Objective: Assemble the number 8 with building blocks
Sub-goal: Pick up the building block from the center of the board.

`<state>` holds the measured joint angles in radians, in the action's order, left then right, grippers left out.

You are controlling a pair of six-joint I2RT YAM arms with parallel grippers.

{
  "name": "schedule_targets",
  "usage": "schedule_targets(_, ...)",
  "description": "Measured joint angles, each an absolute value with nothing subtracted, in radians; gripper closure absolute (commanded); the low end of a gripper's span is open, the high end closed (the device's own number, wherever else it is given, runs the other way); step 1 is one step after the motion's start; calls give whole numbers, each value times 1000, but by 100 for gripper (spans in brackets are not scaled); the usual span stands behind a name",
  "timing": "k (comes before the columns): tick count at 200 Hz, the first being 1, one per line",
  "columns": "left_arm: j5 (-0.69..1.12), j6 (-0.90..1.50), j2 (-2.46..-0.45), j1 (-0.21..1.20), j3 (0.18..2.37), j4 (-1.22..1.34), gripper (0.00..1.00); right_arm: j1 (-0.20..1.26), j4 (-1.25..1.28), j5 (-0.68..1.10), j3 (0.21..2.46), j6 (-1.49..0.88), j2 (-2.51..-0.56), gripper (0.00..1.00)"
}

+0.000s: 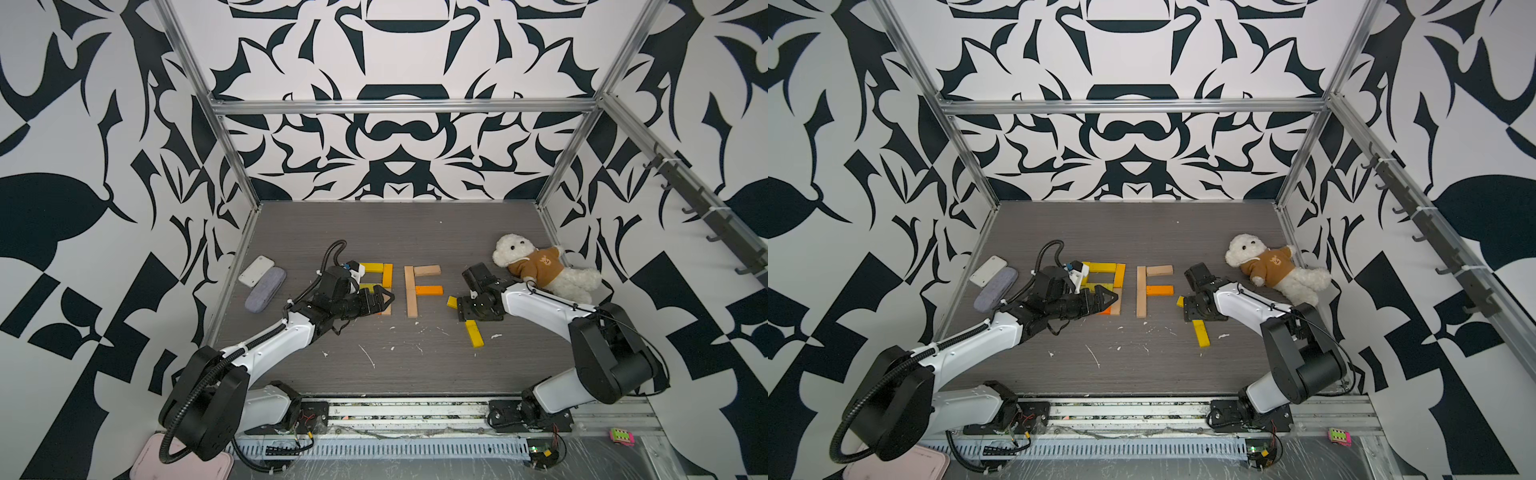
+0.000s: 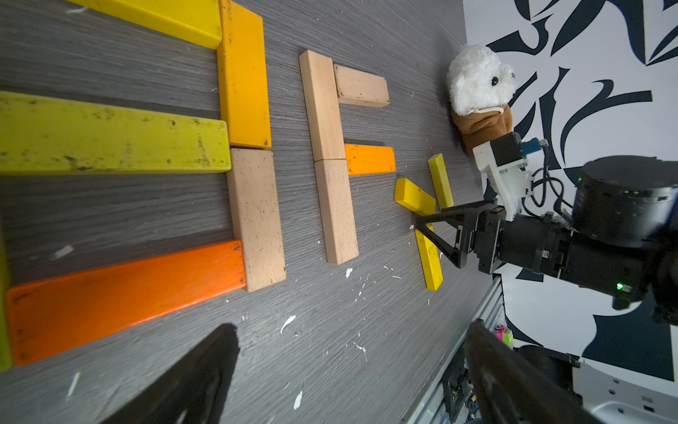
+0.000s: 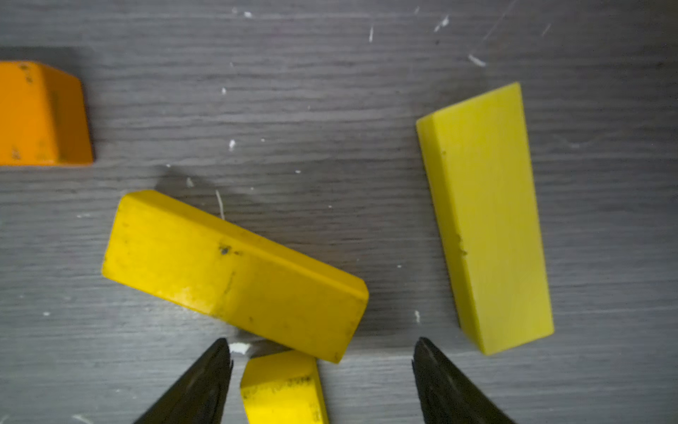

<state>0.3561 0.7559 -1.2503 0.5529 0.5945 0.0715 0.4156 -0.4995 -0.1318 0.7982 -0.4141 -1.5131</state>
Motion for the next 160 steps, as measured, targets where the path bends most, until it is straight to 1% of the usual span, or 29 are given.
schedule_targets(45, 356, 759, -1250, 553, 595, 72, 1, 413, -489, -112, 858, -391, -1574, 14)
schedule_targets(101, 351, 759, -1228, 553, 593, 72, 1, 390, -474, -100, 903, -377, -1638, 25)
schedule_targets(109, 350, 759, -1226, 553, 591, 72, 1, 381, -473, -95, 903, -373, -1638, 27)
schedule_targets(122, 348, 759, -1225, 553, 590, 73, 1, 367, -472, -85, 906, -363, -1638, 34)
schedule_targets(151, 347, 759, -1225, 553, 590, 73, 1, 342, -466, -59, 926, -345, -1642, 53)
schedule_targets(160, 347, 759, -1225, 553, 590, 74, 1, 337, -463, -47, 935, -336, -1646, 57)
